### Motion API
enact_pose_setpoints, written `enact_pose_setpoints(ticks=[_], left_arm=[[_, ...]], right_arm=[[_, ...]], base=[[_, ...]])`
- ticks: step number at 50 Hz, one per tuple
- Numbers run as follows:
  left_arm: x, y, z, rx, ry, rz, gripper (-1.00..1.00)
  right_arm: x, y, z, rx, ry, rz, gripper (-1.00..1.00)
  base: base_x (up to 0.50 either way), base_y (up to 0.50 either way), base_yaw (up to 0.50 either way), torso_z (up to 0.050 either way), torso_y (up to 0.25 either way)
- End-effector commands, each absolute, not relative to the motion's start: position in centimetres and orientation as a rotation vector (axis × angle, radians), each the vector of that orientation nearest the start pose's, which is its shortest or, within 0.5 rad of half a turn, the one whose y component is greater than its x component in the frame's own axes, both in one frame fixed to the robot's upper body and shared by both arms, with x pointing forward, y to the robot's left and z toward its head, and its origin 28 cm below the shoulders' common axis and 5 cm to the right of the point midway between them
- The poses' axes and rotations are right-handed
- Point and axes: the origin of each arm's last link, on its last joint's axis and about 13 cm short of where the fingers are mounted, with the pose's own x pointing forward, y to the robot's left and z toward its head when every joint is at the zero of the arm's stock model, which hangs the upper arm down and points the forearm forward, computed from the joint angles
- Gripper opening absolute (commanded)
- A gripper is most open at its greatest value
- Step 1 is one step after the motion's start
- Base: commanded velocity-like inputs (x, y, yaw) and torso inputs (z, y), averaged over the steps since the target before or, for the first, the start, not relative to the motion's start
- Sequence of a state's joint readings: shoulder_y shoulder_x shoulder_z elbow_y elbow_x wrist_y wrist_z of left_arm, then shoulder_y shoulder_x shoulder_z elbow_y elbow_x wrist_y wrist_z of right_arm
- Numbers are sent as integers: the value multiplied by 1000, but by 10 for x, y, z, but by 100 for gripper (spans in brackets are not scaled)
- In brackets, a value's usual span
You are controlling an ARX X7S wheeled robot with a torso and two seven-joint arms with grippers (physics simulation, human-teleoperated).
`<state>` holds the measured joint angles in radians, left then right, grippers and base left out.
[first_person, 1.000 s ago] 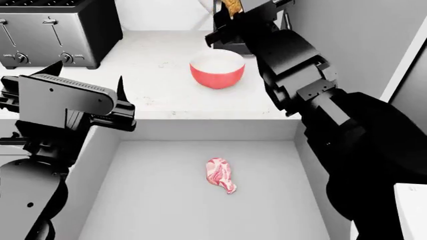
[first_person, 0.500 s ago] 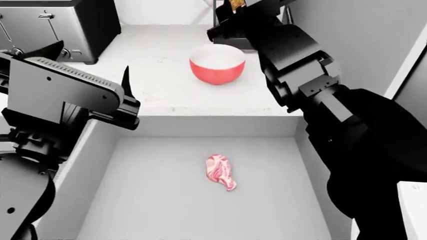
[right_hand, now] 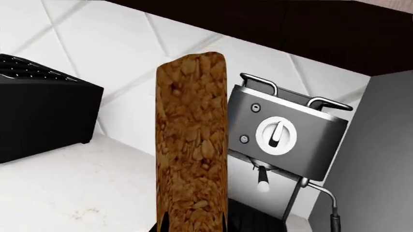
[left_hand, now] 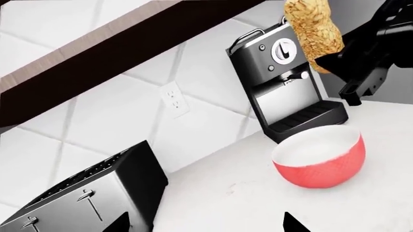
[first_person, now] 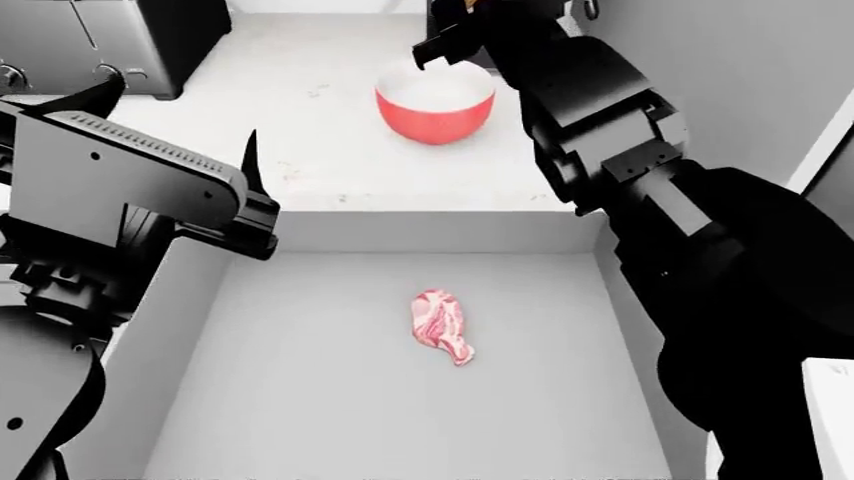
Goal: Place the bar in the bowl and close the drawer.
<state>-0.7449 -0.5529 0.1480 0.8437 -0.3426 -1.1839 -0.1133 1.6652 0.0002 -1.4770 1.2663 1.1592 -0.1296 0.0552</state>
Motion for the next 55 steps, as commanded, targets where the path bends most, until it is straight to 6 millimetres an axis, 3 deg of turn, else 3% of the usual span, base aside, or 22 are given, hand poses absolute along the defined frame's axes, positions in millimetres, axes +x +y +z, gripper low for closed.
enact_pose_setpoints(ticks=[1,36,55], left_arm=[[228,257,259,458,-296,-53,100],[229,257,260,469,-296,-52,100],[227,258,258,476,-294,-49,100]], right_arm=[[437,-51,319,-294,-306,262,-100],[437,-50,322,-284,-301,267,-100],[437,-50,322,-284,-301,267,-100]], base=[[0,0,0,0,-86],[-1,0,0,0,-86],[0,0,0,0,-2]])
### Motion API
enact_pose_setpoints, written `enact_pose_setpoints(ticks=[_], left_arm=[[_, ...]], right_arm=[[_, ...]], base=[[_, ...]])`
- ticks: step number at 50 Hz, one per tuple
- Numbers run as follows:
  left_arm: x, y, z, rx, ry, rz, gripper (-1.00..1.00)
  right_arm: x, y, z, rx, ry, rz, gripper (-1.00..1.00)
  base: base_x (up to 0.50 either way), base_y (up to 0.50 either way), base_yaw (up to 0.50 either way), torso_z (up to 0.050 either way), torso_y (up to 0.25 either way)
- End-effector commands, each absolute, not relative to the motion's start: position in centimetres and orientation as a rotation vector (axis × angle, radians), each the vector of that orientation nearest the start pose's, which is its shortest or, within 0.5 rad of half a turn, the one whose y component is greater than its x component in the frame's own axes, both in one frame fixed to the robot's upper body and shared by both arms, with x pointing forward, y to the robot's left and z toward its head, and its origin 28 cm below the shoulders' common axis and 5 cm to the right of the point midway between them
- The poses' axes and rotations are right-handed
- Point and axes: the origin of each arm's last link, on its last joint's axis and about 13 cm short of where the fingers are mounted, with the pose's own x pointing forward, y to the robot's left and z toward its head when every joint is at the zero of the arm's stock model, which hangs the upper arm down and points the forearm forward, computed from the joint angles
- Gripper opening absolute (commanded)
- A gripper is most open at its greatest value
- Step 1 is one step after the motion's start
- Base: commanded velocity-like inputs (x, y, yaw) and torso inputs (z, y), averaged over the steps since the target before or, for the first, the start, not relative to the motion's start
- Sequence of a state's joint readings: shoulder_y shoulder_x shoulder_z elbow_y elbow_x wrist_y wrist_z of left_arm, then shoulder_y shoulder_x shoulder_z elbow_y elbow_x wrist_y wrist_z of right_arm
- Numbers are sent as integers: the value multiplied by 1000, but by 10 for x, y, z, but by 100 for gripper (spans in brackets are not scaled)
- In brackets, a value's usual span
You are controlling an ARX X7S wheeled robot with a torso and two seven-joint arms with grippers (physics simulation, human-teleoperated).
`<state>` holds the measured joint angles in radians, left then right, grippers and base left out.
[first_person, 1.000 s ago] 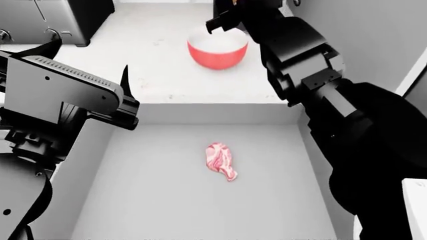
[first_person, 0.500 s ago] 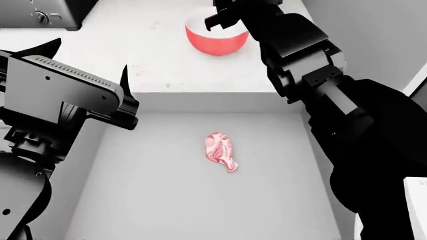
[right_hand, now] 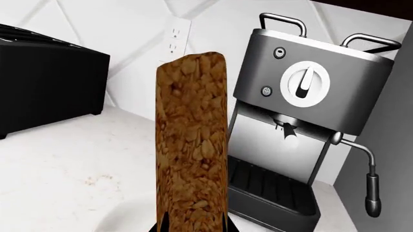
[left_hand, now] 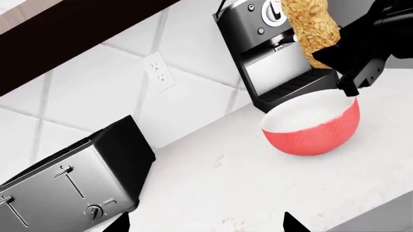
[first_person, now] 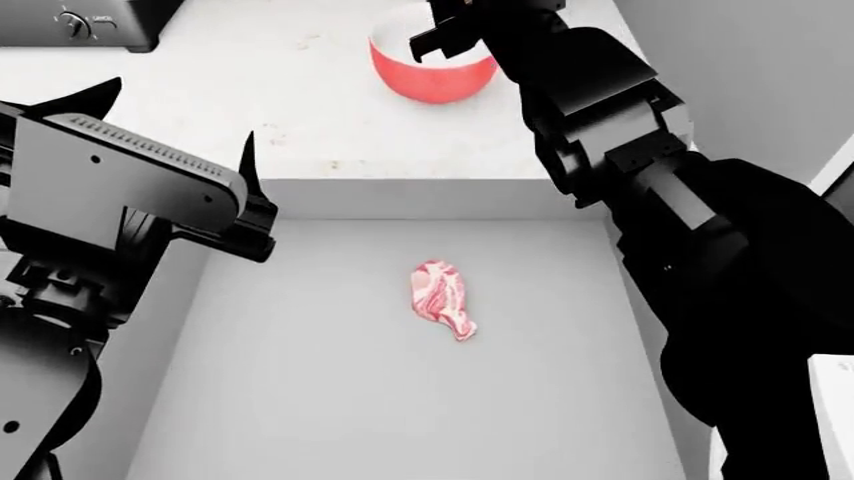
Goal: Place the bar in the bowl and close the drawer.
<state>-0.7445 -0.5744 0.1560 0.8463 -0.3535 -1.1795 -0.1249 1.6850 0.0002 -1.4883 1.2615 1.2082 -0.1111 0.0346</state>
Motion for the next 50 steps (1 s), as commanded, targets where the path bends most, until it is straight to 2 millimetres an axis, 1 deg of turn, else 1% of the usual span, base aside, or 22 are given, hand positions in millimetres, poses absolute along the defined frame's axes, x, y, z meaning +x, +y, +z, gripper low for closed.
enact_pose_setpoints(ticks=[1,13,35,50], left_arm=[[227,258,258,475,-294,-49,100],[227,259,258,484,-295,-53,100],[226,259,259,484,-297,-51,100],[226,260,259,471,-301,-38,100]], right_arm=[[437,-50,322,-284,-301,267,-100],[437,-50,322,-284,-301,267,-100],[437,-50,322,-284,-301,267,-100],[437,-50,322,-284,-301,267,-100]], base=[[0,0,0,0,0],[0,0,0,0,0],[0,0,0,2,-96],[0,0,0,0,0]])
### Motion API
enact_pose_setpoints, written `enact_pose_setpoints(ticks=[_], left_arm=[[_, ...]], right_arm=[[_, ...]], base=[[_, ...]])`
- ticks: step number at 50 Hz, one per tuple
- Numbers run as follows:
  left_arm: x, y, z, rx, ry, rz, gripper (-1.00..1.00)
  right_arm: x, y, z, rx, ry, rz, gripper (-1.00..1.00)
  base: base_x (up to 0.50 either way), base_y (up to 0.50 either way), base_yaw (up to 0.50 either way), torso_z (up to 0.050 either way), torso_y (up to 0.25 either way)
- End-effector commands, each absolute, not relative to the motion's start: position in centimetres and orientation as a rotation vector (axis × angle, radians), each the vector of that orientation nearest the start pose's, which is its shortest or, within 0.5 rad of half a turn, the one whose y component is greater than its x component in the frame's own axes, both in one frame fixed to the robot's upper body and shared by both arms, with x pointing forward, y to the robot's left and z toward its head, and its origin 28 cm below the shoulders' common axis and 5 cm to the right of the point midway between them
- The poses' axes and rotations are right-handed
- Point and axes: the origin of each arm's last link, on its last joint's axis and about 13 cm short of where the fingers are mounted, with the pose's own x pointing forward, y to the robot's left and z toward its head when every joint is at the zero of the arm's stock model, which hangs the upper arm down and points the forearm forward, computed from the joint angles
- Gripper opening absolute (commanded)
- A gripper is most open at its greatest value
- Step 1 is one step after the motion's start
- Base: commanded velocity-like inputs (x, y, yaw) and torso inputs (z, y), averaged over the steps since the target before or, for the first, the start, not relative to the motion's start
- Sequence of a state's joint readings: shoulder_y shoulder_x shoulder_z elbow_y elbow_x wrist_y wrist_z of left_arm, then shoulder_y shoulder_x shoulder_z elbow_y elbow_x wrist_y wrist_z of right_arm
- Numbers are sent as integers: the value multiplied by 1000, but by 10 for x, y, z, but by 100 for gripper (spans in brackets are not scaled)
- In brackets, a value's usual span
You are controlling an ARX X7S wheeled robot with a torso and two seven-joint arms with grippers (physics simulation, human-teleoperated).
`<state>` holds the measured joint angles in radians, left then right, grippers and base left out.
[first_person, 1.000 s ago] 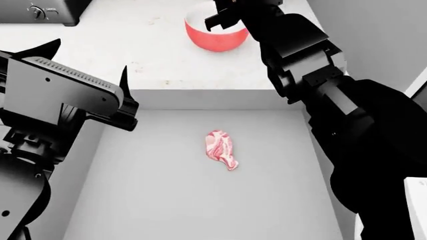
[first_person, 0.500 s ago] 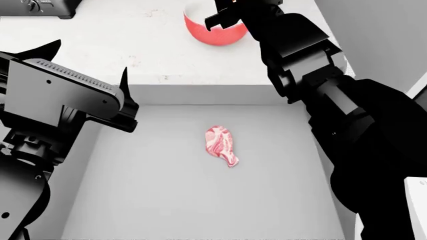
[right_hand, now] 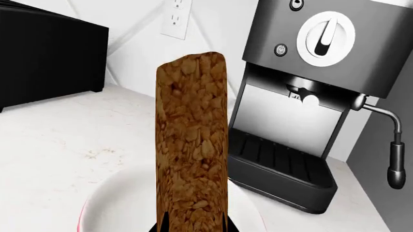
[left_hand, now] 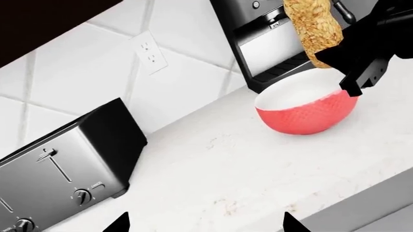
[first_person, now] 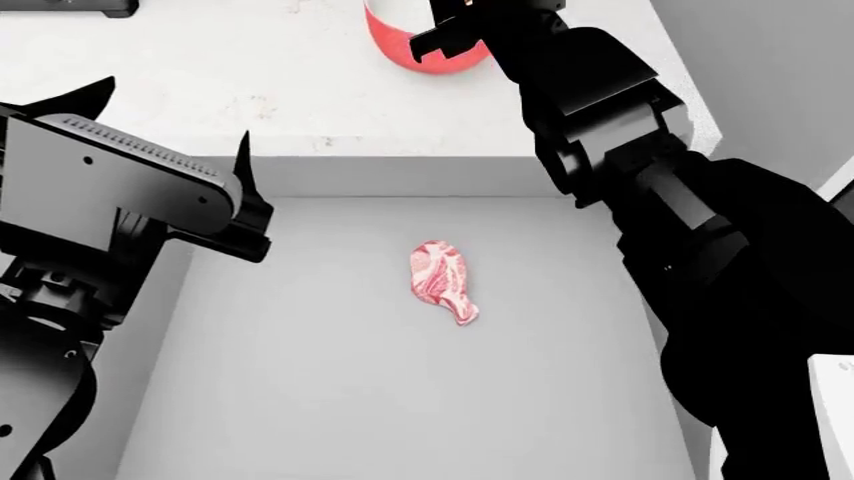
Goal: Place the bar in the bowl and close the drawer.
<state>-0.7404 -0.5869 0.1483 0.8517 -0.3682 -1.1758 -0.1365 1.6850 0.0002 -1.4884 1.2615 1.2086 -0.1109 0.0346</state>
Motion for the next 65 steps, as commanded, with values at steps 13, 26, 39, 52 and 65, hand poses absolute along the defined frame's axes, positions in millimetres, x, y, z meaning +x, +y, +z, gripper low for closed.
enact_pose_setpoints(ticks=[13,26,39,52,65], left_arm=[[225,261,259,471,-301,-34,100],[224,261,260,471,-305,-33,100],[224,261,261,473,-306,-35,100],[224,259,261,449,-320,-47,100],[224,258,261,445,-319,-56,100]], right_arm=[[437,-50,322,-284,-301,267,100],[437,-50,322,-284,-301,267,100],[437,-50,322,-284,-301,267,100],[437,-50,322,-284,-301,267,100],[437,-50,322,-284,-301,267,100]], base=[[0,0,0,0,0],[0,0,0,0,0],[0,0,0,0,0],[0,0,0,0,9],[0,0,0,-1,249]])
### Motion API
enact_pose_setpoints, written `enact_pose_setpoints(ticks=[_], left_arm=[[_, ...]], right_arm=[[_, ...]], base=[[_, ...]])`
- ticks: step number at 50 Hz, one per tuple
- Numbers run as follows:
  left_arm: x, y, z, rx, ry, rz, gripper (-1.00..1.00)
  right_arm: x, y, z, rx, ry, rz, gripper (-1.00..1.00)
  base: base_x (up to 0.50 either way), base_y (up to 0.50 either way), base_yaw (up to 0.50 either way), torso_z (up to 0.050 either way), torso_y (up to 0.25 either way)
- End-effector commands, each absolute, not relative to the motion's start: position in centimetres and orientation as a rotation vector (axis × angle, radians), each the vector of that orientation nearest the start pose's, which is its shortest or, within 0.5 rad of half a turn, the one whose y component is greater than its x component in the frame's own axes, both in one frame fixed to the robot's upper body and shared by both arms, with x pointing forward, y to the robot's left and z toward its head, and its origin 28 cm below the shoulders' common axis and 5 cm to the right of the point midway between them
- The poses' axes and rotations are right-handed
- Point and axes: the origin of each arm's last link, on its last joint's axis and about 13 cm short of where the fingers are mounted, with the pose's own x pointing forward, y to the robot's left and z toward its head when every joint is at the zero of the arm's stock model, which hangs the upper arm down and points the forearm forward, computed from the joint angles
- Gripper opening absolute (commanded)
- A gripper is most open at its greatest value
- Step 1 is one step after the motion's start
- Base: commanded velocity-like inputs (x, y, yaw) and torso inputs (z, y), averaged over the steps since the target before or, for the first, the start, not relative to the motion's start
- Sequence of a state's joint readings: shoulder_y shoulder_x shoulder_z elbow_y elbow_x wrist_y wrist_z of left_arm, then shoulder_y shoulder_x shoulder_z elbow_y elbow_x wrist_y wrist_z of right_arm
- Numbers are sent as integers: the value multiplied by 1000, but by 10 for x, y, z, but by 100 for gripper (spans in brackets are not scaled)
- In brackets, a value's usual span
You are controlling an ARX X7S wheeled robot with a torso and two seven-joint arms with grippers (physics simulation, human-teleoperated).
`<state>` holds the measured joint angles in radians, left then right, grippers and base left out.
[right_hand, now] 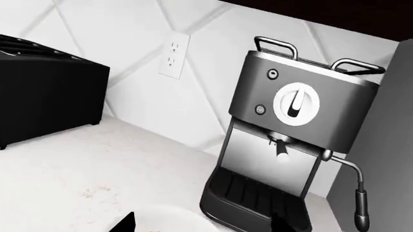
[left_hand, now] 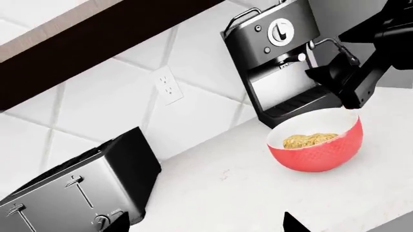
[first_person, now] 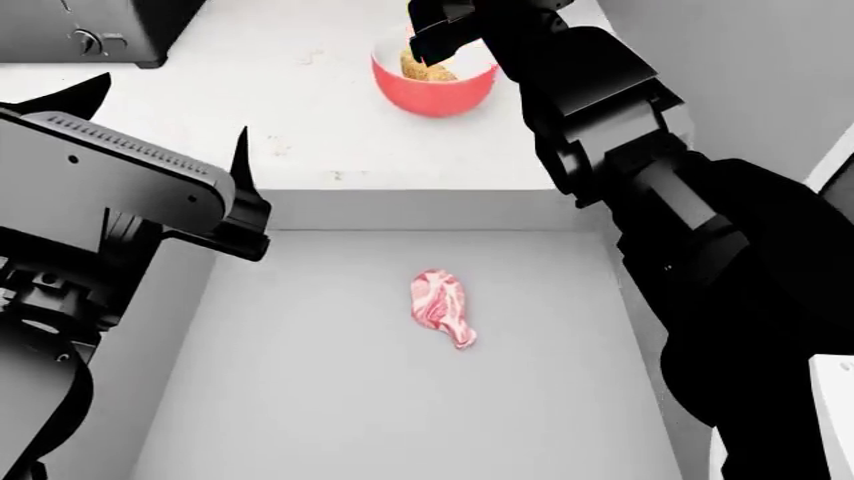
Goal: Place the bar in the bowl and close the drawer.
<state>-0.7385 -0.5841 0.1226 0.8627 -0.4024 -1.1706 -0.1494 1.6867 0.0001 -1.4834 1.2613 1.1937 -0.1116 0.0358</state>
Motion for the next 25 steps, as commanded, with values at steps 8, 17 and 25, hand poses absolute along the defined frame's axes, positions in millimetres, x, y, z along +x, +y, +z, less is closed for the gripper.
enact_pose_setpoints(ticks=[8,17,25], left_arm=[[223,259,262,449,-323,-61,100],[223,260,260,447,-320,-56,100],[226,259,257,440,-323,-53,100]], right_arm=[[437,-50,322,-284,-301,267,100],[437,-54,313,-232,-207,271,100],[438,-57,311,-263,-217,297,100]], base=[[0,0,0,-1,250],[0,0,0,-1,250],[0,0,0,-1,250]])
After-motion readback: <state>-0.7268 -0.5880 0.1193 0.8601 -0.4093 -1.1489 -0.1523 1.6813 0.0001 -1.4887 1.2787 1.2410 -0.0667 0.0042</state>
